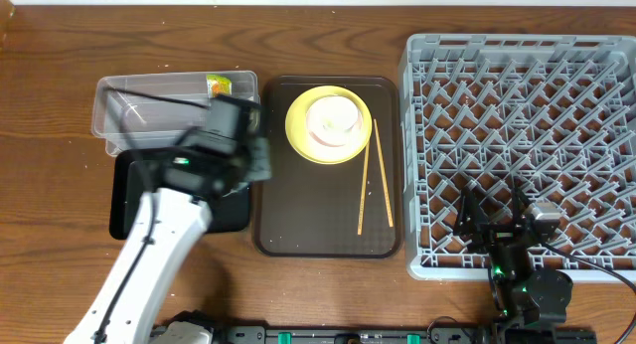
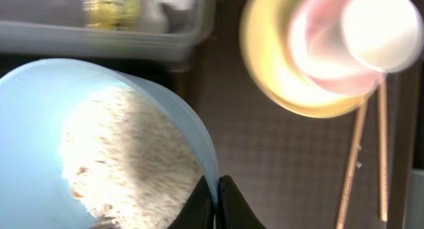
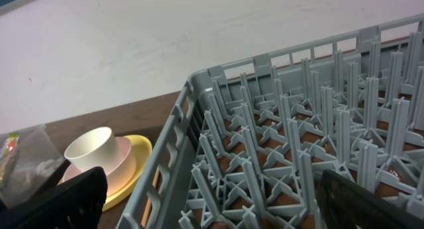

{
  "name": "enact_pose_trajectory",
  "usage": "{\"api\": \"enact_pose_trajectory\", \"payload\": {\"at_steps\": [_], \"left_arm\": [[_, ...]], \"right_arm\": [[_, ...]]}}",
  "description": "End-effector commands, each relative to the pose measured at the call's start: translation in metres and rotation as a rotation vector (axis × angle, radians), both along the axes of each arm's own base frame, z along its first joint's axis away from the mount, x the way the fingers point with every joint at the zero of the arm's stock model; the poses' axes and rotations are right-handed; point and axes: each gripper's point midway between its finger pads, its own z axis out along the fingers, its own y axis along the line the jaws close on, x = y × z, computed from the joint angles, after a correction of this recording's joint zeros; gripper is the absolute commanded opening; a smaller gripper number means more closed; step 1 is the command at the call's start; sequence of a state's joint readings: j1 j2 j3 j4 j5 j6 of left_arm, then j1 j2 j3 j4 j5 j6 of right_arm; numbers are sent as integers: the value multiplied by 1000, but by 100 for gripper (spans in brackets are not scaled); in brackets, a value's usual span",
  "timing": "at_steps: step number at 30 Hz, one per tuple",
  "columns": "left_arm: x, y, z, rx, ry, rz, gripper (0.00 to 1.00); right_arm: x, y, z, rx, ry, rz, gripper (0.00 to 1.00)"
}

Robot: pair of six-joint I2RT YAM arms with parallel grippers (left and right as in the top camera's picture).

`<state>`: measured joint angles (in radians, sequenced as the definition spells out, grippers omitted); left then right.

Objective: Sort waste into correct bins and load items into the dishwasher rack
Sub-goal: 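Lift the blue bowl with left gripper over the black tray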

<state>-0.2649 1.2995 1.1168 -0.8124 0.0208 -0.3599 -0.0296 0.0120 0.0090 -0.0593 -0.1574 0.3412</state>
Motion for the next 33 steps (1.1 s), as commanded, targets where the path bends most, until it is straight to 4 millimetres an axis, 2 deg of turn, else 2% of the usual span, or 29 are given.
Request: {"api": "enact_pose_trajectory", "payload": {"at_steps": [1,9,14,20,26,31,33], "left_arm": [[-2,20,-3,-98,37,3,6],[6,62,6,-435,24,100,6],[13,65,10,-613,-39,64,6],[15,69,1,-723,-80,57,6],[13,71,13,-914,-184,-4,6],[10,86,6,-967,-191,48,6],[10,89,8,-1010,-201,53,6]], "right_arm": [[0,1,-1,10,1,4,99],[0,1,-1,10,1,4,99],[0,1,-1,10,1,4,99],[0,1,-1,10,1,4,99],[0,1,-1,10,1,4,99],[0,1,-1,10,1,4,99],[0,1,-1,10,1,4,99]]}}
